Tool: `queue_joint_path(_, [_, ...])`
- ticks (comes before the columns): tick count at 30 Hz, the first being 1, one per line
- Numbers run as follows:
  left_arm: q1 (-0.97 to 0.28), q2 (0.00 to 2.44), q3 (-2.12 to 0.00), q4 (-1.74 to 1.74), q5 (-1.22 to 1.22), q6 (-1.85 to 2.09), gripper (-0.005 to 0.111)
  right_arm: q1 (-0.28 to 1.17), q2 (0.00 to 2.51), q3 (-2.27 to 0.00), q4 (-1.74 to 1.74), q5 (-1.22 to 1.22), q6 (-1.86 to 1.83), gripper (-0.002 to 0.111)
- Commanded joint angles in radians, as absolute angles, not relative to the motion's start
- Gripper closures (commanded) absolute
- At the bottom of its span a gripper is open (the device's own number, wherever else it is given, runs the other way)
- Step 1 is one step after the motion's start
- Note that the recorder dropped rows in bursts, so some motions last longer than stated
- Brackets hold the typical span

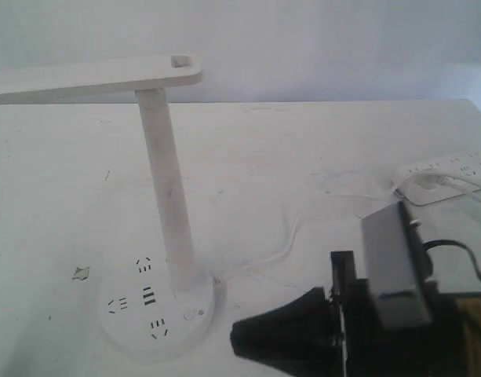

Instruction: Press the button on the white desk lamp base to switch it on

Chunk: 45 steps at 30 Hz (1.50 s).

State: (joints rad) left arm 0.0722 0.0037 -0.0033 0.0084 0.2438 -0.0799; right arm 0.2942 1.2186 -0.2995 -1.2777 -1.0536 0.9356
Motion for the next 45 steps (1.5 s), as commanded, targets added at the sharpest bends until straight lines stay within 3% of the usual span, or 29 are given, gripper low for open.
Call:
queue_joint_path(1, [0.067, 0.0, 0.0, 0.005, 0.247, -0.083, 0.107, 0.431, 1.332, -0.306, -1.151, -0.913, 0.76, 0.108])
queue_joint_path(5, [0.067, 0.0, 0.0, 0.005, 0.247, -0.083, 0.107, 0.48, 1.467, -0.341, -0.735, -0.813, 0.763, 0.108])
queue_joint_path(20, [0.067, 0.0, 0.0, 0.005, 0.247, -0.083, 0.107, 0.481, 1.927, -0.582, -0.805, -0.966, 0.814, 0.108])
queue_joint_path(45, [0.067, 0.0, 0.0, 0.005, 0.247, -0.083, 0.107, 0.538, 1.988, -0.644, -0.743, -0.904, 0.808, 0.108])
